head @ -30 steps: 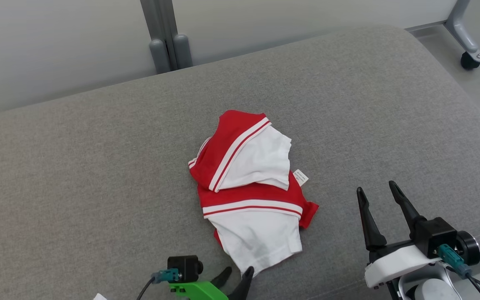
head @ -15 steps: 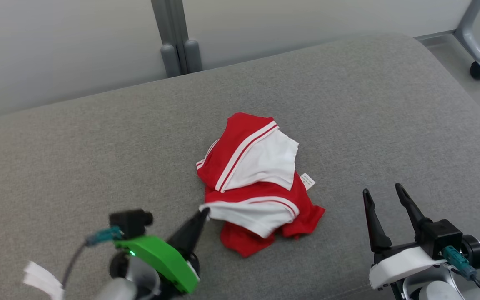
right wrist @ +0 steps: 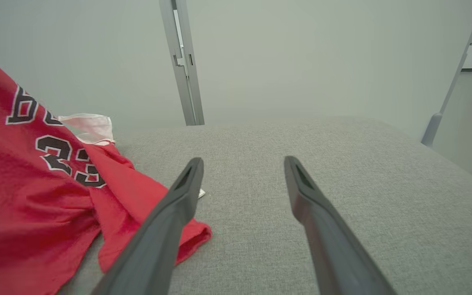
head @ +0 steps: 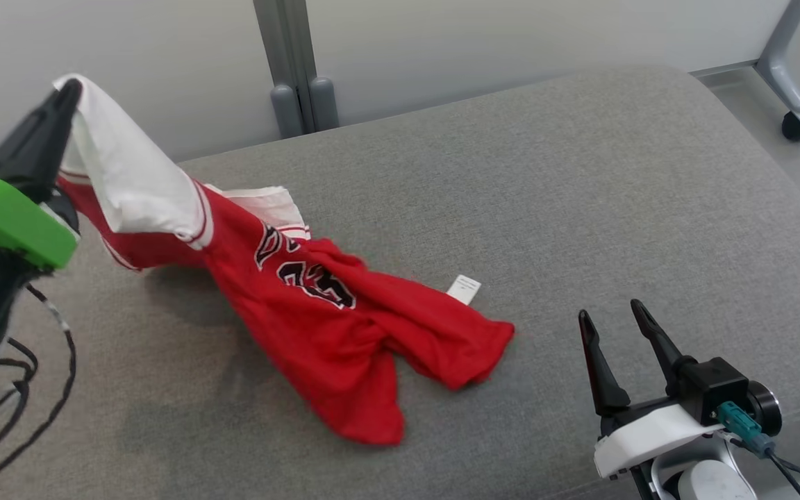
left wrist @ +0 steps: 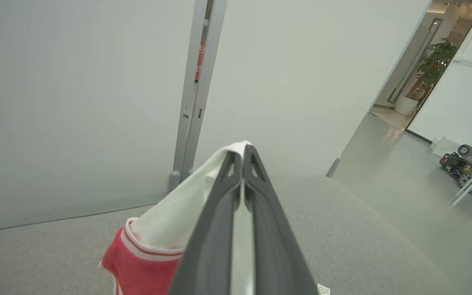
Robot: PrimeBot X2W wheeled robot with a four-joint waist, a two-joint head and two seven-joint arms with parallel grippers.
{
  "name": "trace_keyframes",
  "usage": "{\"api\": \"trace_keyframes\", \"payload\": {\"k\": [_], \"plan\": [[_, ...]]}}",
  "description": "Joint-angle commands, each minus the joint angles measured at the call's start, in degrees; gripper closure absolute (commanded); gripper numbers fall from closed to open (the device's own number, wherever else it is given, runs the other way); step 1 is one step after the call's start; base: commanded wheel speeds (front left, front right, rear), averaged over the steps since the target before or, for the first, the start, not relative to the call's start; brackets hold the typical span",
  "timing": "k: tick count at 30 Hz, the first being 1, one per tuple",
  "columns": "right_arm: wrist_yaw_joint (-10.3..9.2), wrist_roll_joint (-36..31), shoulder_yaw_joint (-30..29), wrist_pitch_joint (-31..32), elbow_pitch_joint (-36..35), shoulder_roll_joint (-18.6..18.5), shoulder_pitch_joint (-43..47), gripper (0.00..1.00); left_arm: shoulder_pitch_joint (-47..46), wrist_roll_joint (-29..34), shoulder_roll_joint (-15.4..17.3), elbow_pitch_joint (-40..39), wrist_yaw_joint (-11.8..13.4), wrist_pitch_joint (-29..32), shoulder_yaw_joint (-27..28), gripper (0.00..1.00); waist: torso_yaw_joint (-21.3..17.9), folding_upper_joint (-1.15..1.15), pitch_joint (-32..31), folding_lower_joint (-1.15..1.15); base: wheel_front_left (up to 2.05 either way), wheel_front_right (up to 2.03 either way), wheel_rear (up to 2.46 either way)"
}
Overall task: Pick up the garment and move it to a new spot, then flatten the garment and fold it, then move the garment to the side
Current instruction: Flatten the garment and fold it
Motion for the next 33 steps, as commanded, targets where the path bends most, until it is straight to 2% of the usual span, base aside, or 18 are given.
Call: {"api": "trace_keyframes", "payload": {"k": [1,6,17,21,25,29,33], "plan": [[-0.08,0.41,0.05,-0.18,0.14,-0.11,-0.32,0.0,-1.96,0.68,0.85,1.05,-0.37,0.51,0.28,1.0,-1.0,0.0,-0.5,0.0,0.0,0.0,0.0],[-0.08,-0.1,0.26,-0.18,0.46,-0.11,0.48,0.0,-8.33,1.46,2.2,4.67,-1.68,1.68,0.32,1.0,-2.58,0.0,-1.12,0.0,0.0,0.0,0.0],[-0.08,-1.11,0.71,-0.18,0.8,-0.11,-0.17,0.0,-24.21,4.03,1.46,9.37,-3.87,4.36,-1.7,1.0,-4.65,0.0,-2.14,0.0,0.0,0.0,0.0],[-0.08,-1.3,0.76,-0.18,0.8,-0.11,-0.19,0.0,-26.58,4.01,-1.95,10.69,-4.19,4.79,-4.07,1.0,-4.78,0.0,-2.39,0.0,0.0,0.0,0.0],[-0.08,-1.04,0.63,-0.18,0.83,-0.1,0.06,0.0,-22.45,5.29,-6.7,9.37,-4.23,4.58,-9.47,1.0,-4.85,0.0,-2.59,0.0,0.0,0.0,0.0],[-0.08,-0.62,1.02,-0.18,0.64,-0.1,-0.16,0.0,-17.28,5.91,-13.53,6.94,-4.36,4.91,-17.26,1.0,-5.05,0.0,-1.95,0.0,0.0,0.0,0.0],[-0.08,0.48,2.7,-0.18,0.32,-0.09,-1.97,0.0,-13.53,7.94,-19.73,9.51,-2.79,3.99,-23.47,1.0,-7.03,0.0,0.23,0.0,0.0,0.0,0.0]]}}
